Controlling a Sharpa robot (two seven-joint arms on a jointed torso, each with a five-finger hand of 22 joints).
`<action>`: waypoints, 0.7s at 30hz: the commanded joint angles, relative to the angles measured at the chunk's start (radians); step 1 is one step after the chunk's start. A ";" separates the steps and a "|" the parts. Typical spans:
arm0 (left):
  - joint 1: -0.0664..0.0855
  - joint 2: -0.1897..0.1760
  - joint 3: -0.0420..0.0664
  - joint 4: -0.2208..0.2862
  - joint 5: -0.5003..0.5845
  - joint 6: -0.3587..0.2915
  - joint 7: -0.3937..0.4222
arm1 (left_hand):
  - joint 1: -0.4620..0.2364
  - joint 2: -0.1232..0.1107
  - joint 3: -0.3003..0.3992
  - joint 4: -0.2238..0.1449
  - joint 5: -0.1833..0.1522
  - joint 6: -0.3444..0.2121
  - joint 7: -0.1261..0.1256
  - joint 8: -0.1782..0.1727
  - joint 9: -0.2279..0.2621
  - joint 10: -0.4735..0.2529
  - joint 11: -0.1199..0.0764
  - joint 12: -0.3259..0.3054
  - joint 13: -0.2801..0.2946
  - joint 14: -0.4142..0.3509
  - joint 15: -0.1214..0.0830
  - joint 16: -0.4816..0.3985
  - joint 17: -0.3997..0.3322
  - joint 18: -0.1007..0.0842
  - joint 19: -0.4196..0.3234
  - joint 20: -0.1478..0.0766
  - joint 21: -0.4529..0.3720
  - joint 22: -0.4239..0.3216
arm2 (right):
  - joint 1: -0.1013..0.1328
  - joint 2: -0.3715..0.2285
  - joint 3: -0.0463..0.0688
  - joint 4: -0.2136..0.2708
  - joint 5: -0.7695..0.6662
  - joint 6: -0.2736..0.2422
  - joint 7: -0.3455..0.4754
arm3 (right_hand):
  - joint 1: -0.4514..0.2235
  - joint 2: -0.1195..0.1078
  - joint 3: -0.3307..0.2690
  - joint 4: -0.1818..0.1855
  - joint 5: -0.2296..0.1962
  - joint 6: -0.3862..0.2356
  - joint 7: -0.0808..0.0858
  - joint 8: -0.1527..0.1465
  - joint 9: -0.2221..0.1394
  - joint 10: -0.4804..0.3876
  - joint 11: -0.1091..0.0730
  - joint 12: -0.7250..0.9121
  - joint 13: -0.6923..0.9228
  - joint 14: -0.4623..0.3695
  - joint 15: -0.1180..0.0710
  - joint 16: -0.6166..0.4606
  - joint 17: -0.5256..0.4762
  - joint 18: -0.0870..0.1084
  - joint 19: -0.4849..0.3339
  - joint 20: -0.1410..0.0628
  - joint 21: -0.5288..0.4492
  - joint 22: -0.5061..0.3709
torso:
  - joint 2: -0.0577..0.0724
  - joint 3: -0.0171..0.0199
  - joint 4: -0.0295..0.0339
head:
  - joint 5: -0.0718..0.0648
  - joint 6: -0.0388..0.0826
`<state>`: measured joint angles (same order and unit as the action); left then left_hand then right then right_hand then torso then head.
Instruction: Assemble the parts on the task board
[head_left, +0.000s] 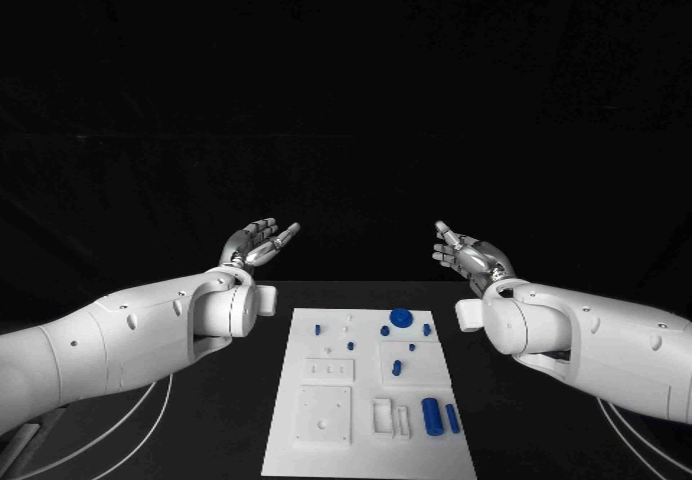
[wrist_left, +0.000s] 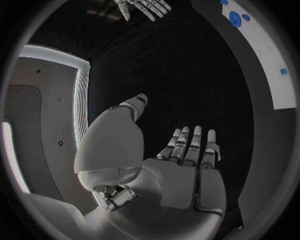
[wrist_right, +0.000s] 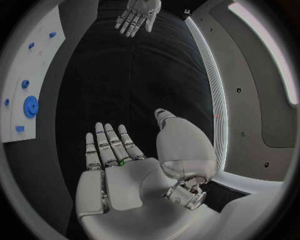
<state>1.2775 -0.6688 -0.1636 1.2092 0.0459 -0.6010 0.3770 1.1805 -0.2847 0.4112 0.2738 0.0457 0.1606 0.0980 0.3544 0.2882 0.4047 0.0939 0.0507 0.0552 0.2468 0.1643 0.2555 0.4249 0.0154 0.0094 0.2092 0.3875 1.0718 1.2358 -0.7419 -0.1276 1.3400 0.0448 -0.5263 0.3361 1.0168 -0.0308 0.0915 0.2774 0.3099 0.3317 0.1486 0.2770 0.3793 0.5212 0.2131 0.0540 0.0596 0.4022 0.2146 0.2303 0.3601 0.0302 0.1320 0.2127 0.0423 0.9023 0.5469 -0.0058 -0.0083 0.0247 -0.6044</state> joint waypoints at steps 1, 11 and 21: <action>0.023 0.015 -0.013 -0.040 0.037 0.126 -0.079 | 0.046 -0.009 0.017 0.009 0.008 0.016 -0.001 0.021 0.017 0.021 0.004 0.006 0.004 0.015 0.003 0.013 0.016 -0.015 -0.001 0.014 0.015 0.033 | 0.027 0.008 -0.015 -0.038 0.032 0.218 -0.125 | 0.063 0.000 -0.001 0.013 0.009 0.021 0.059 0.012 0.011 0.031 0.007 0.008 0.003 0.025 0.011 0.017 0.014 0.017 0.009 0.016 0.008 0.043 | 0.000 -0.0001 0.0000 | 0.000 0.000; 0.043 0.023 -0.029 -0.080 0.044 0.193 -0.089 | 0.094 0.052 -0.012 -0.015 0.014 0.182 0.062 0.173 0.124 0.224 0.034 0.060 0.035 0.136 0.008 0.106 0.113 -0.008 0.046 0.002 0.126 0.253 | 0.072 0.031 -0.047 -0.156 -0.204 0.259 -0.188 | 0.404 -0.026 0.003 -0.081 0.021 0.146 0.094 0.075 0.033 0.213 0.034 0.054 0.023 0.164 0.041 0.083 0.034 0.054 0.174 0.011 0.054 0.422 | 0.000 0.0006 0.0001 | -0.009 -0.022; 0.043 0.010 -0.032 -0.058 0.023 0.215 -0.080 | 0.241 0.185 -0.100 -0.160 0.099 0.479 0.102 0.190 0.099 0.531 0.080 0.164 0.068 0.487 0.011 0.201 0.095 0.099 0.407 -0.067 0.185 0.162 | 0.067 0.041 -0.047 -0.195 -0.497 0.212 -0.178 | 0.469 -0.088 0.226 -0.170 -0.047 0.391 0.054 0.129 0.022 0.454 -0.033 0.153 0.036 0.428 -0.039 0.171 0.066 0.157 0.447 0.006 0.066 0.346 | 0.001 -0.0002 0.0000 | -0.009 -0.022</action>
<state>1.3188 -0.6578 -0.1954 1.1430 0.0799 -0.4311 0.2901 1.4119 -0.1029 0.3096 0.1212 0.1480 0.6248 0.1706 0.5403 0.3859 0.9192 0.1728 0.2082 0.1207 0.7203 0.1779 0.4540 0.5212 0.1023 0.4008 0.1458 0.5695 1.2383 1.3036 -0.7014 -0.1747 1.1485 -0.2649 -0.3024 0.1592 1.4250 -0.0821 0.1840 0.1682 0.3077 0.5809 0.1669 0.3759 0.4089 0.8318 0.2137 0.1554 0.0900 0.6755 0.2179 0.3508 0.4062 0.1252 0.4137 0.2205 0.0926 1.2346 0.5470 -0.0058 -0.0083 0.0152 -0.6250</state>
